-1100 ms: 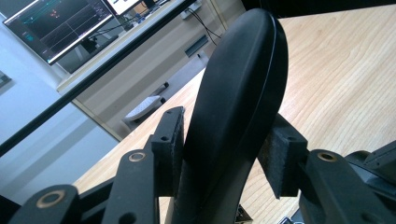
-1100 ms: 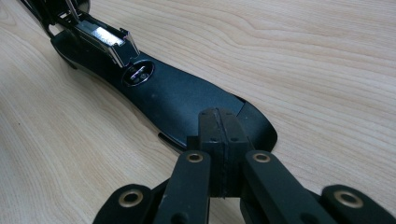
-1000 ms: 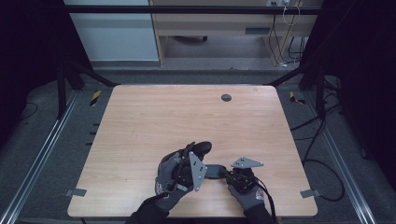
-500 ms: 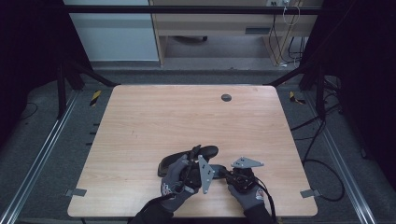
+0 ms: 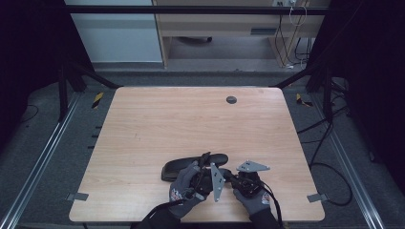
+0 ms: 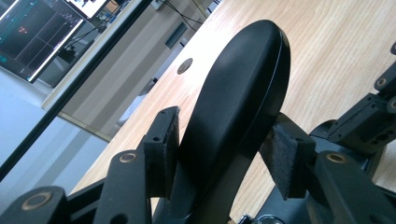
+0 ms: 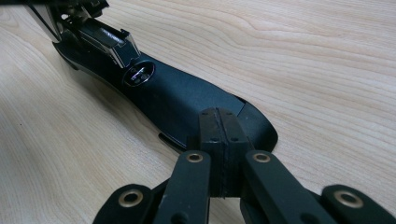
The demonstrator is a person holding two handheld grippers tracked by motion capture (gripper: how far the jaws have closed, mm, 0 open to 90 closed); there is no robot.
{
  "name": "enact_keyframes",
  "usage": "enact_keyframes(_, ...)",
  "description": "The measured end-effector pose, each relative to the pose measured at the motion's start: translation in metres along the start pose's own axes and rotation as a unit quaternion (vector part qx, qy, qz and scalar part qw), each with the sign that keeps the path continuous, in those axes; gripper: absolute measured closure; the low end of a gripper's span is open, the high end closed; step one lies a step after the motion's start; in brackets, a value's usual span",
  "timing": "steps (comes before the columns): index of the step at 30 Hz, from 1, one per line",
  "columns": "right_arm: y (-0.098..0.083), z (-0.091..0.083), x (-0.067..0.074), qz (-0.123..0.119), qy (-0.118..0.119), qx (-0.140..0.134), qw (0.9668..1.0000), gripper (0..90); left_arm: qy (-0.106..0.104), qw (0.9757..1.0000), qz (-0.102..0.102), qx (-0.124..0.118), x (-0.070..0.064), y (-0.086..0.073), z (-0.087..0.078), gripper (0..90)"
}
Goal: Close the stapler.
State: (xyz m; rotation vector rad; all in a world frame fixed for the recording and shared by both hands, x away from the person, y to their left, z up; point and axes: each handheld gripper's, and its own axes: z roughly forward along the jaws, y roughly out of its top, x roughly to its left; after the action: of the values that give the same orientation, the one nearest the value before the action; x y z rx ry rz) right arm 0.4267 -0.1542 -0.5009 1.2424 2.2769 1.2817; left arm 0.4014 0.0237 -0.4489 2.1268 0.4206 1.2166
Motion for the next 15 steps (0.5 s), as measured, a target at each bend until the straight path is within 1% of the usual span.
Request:
enact_keyframes(3, -0.001, 0.0, 0.0, 0.004, 0.001, 0.0, 1.0, 90.0, 0.001, 1.0, 0.007, -0.002, -0.002, -0.001, 0.002, 48.0)
enact_keyframes(6, -0.001, -0.001, 0.0, 0.008, 0.004, -0.002, 1.0, 90.0, -0.001, 0.9999, 0.017, 0.001, -0.006, -0.002, 0.004, 47.5)
enact_keyframes(10, -0.001, -0.001, 0.0, 0.001, 0.002, -0.001, 1.0, 89.8, -0.002, 0.9996, 0.027, 0.004, -0.01, -0.003, 0.006, 47.1)
enact_keyframes(15, -0.002, -0.006, -0.001, 0.002, -0.002, -0.005, 1.0, 90.0, -0.003, 0.9994, 0.034, 0.008, -0.015, -0.004, 0.009, 46.5)
